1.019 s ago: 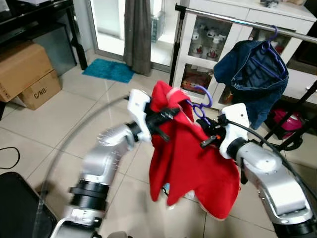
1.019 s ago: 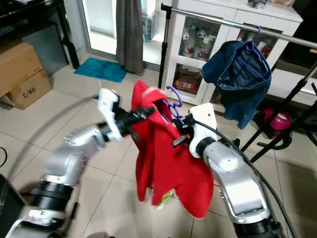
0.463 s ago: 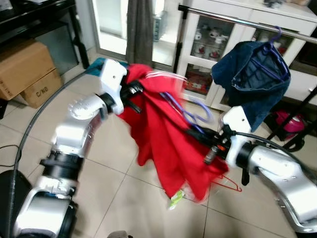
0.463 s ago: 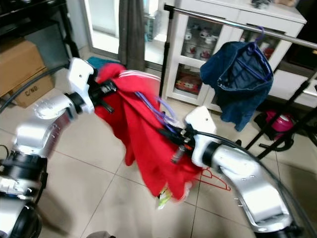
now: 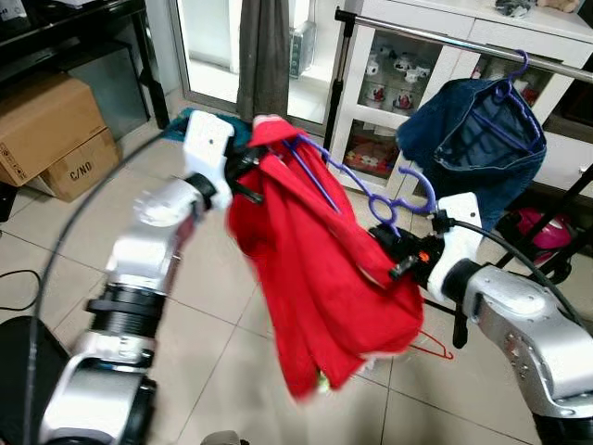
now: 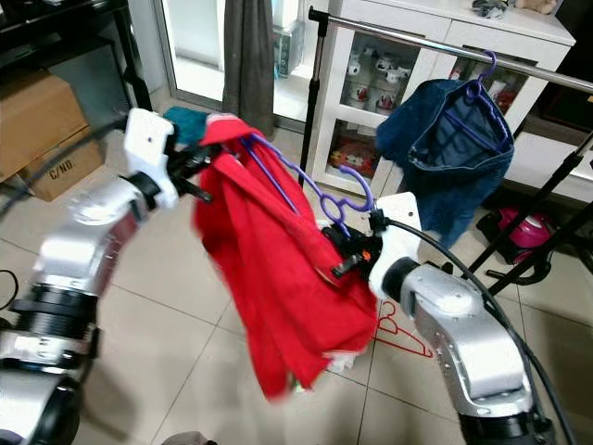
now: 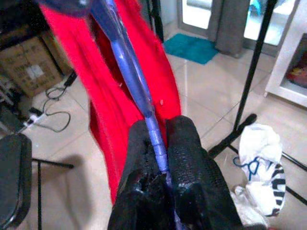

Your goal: Hang hanger

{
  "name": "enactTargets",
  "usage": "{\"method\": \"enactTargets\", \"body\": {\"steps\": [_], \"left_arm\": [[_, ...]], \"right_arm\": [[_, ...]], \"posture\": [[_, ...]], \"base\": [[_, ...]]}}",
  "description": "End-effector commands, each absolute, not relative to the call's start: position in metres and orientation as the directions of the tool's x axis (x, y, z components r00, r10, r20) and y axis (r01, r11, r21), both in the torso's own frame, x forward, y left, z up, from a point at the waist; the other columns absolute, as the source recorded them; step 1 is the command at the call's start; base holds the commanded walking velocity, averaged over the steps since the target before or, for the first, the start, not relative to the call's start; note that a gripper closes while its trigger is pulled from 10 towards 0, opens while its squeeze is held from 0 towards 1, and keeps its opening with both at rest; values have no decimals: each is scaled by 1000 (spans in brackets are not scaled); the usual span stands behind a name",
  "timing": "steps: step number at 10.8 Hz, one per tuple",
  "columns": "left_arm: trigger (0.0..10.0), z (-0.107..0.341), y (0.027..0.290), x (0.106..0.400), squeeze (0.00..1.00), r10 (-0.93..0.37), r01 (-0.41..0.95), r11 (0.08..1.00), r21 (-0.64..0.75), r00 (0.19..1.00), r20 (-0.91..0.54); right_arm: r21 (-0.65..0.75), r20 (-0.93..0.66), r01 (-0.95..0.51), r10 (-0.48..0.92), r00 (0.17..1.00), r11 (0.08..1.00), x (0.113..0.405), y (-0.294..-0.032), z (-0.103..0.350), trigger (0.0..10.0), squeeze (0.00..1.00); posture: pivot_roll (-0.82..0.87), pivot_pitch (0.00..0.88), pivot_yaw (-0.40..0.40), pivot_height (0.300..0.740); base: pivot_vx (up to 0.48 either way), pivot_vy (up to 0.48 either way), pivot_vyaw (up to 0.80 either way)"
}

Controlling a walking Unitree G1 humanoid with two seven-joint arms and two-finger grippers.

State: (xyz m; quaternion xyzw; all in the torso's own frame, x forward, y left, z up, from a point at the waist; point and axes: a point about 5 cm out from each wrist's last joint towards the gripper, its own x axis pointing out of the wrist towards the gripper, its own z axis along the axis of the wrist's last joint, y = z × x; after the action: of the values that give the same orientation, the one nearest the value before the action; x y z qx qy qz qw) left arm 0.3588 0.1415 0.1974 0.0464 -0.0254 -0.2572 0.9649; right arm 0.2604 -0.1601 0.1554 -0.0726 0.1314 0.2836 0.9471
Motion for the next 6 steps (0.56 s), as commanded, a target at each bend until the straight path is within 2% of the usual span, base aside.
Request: {"method": "enactTargets", "body": {"steps": [1,2,3,4,5,6], "left_arm": [[0,215,165,367,0,-345,342,939,43,930,126],[0,224,194,374,0,-131,145,987,-70,975,180],[0,227,206,375,0,-61,86,988,-124,978,198],[0,238,233,375,0,38,23,970,-244,969,243],[0,236,235,376,0,28,29,970,-242,973,229],[0,229,229,378,0,-2,48,975,-217,978,209]], "right_arm": [[-13,-290,-537,511,809,844,255,-171,149,0,0],[46,-266,-550,541,798,834,249,-171,144,0,0],[73,-257,-549,548,796,833,246,-172,142,0,0],[118,-237,-575,585,776,810,240,-172,137,0,0],[136,-202,-589,605,770,796,239,-169,140,0,0],[150,-174,-643,660,731,751,236,-161,143,0,0]], "posture": [[-8,0,-85,740],[-9,0,-87,740],[-9,0,-87,740],[-8,0,-83,740],[-7,0,-83,740],[-7,0,-82,740]], "base": [[0,0,0],[0,0,0],[0,0,0],[0,0,0],[0,0,0],[0,0,0]]}}
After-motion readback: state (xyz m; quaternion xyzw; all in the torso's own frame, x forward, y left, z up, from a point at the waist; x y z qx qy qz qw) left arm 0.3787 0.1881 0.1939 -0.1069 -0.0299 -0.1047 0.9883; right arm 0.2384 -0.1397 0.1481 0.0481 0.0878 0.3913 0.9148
